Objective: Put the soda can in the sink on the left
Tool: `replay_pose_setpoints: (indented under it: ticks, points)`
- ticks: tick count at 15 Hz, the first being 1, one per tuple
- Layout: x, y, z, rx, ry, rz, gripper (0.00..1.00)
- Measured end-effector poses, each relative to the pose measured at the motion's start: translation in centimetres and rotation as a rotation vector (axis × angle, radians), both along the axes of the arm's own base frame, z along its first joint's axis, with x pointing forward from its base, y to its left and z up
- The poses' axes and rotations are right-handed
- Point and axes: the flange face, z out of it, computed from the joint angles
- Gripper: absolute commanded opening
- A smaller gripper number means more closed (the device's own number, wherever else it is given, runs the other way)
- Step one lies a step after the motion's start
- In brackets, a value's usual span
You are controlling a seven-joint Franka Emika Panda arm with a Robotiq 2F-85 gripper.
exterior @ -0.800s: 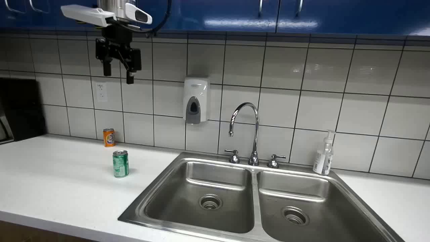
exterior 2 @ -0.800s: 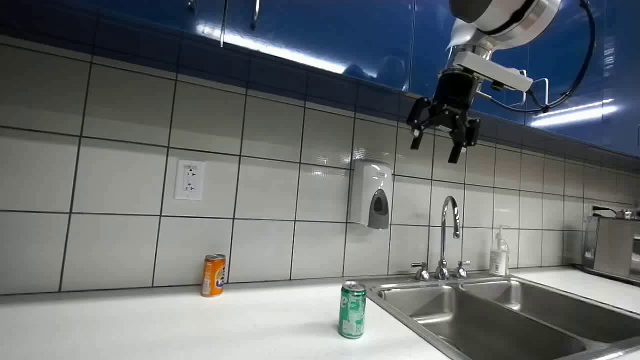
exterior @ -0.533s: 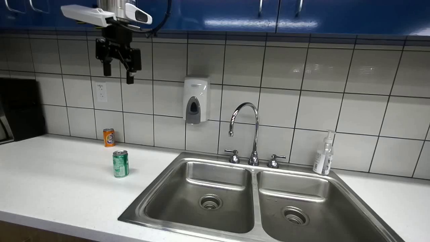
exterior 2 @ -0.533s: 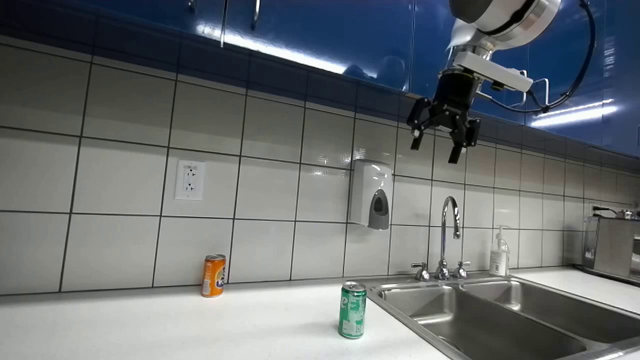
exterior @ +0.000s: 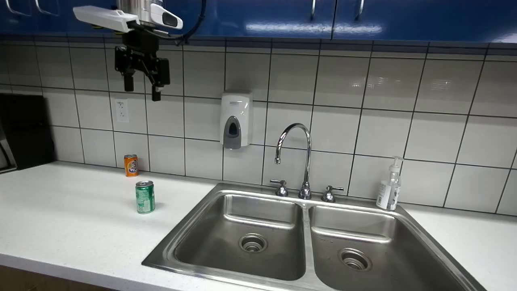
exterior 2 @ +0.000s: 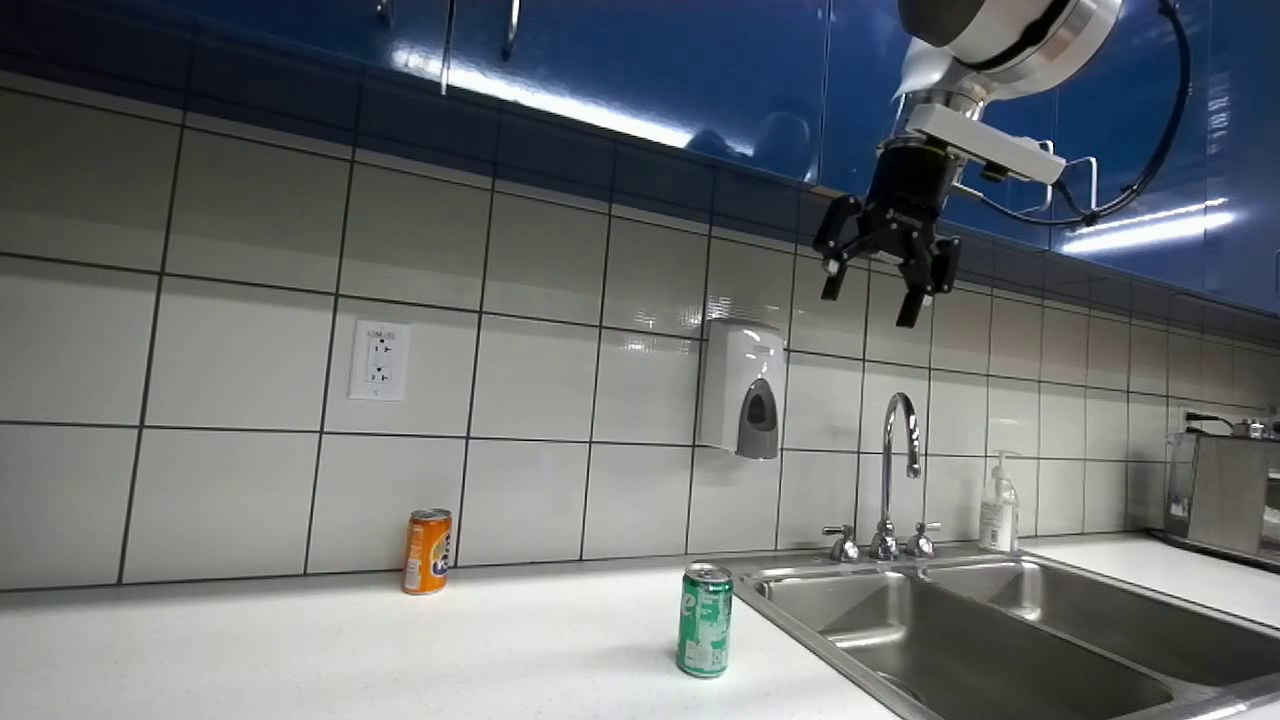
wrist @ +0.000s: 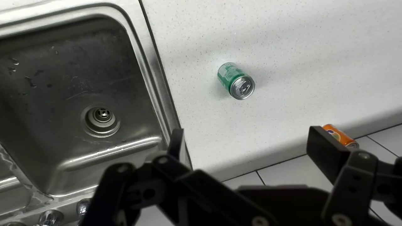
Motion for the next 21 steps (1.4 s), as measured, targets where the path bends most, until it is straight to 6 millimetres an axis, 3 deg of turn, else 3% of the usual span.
replay_pose_setpoints:
  ticks: [3, 12, 21]
  points:
    - [-0.1, 0.8, -0.7, -0.006, 0.013, 0.015, 1.0]
    - [-0.6, 6.7, -5.5, -0.04, -0.024, 0.114, 1.0]
    - [0.5, 7.2, -11.1, -0.057, -0.04, 0.11, 1.0]
